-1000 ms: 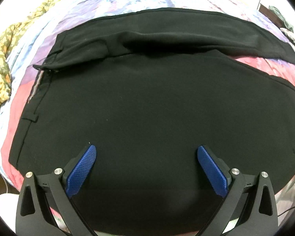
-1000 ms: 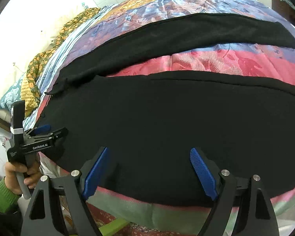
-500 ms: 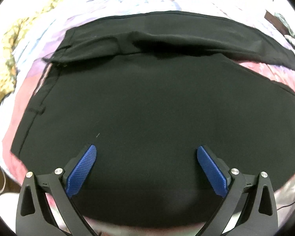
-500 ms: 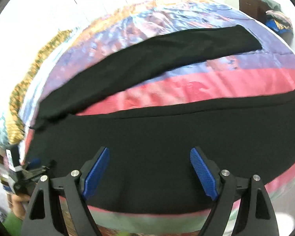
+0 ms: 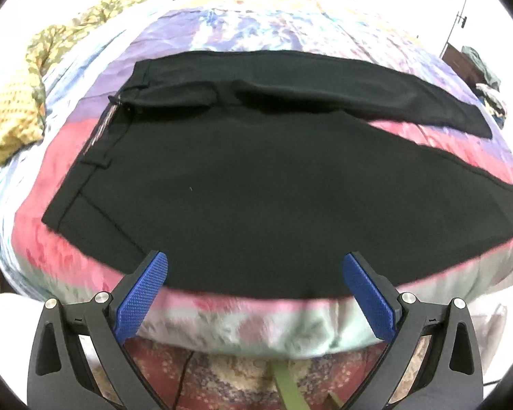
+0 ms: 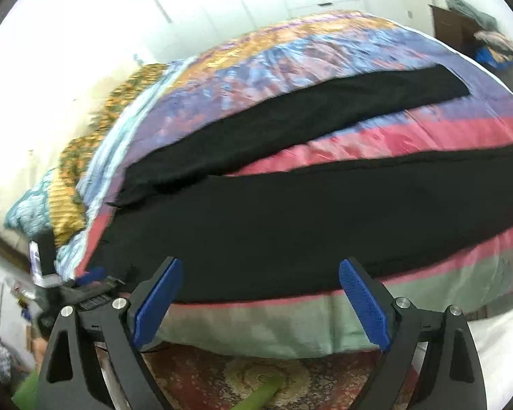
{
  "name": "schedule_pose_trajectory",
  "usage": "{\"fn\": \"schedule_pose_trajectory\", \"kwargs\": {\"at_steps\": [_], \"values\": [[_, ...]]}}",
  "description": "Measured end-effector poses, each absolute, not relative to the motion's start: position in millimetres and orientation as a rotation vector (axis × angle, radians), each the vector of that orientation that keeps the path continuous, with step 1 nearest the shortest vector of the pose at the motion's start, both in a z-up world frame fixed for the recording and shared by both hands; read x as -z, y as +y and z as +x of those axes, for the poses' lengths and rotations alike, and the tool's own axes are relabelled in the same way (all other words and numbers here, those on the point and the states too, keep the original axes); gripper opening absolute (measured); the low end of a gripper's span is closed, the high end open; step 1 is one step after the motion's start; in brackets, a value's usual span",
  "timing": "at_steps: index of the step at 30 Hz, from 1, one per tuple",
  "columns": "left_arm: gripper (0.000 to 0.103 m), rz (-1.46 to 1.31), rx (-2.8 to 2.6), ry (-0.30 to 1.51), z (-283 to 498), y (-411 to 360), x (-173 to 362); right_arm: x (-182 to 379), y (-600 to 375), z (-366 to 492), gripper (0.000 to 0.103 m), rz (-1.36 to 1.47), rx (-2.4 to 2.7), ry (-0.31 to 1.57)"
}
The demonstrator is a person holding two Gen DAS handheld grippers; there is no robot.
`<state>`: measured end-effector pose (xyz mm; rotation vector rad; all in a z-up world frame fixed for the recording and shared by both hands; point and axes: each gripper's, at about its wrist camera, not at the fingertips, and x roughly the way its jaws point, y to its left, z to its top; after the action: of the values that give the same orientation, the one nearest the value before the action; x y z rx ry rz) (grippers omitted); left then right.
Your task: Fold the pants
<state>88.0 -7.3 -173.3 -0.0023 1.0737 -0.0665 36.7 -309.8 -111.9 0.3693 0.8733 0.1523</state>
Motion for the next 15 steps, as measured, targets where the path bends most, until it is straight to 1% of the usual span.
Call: {"fn": "schedule_pose_trajectory", "kwargs": {"at_steps": [3, 7, 12, 15], "values": [[0.102, 0.026, 0.065, 1.064, 84, -13, 164, 107, -305, 34, 0.093, 0.376, -0.207, 0.836], [0.102, 0.034, 0.077, 1.031, 92, -15, 154, 120, -294, 52, 0.093, 0.414, -0.253, 0.880], [0.102, 0.040, 0.036, 1.063, 125, -11, 175, 141, -275, 90, 0.093, 0.415, -0.293, 0.940], [0.102, 0.060, -0.001, 1.122, 142, -8, 203, 169, -269, 113, 0.093, 0.420, -0.306, 1.025]]}}
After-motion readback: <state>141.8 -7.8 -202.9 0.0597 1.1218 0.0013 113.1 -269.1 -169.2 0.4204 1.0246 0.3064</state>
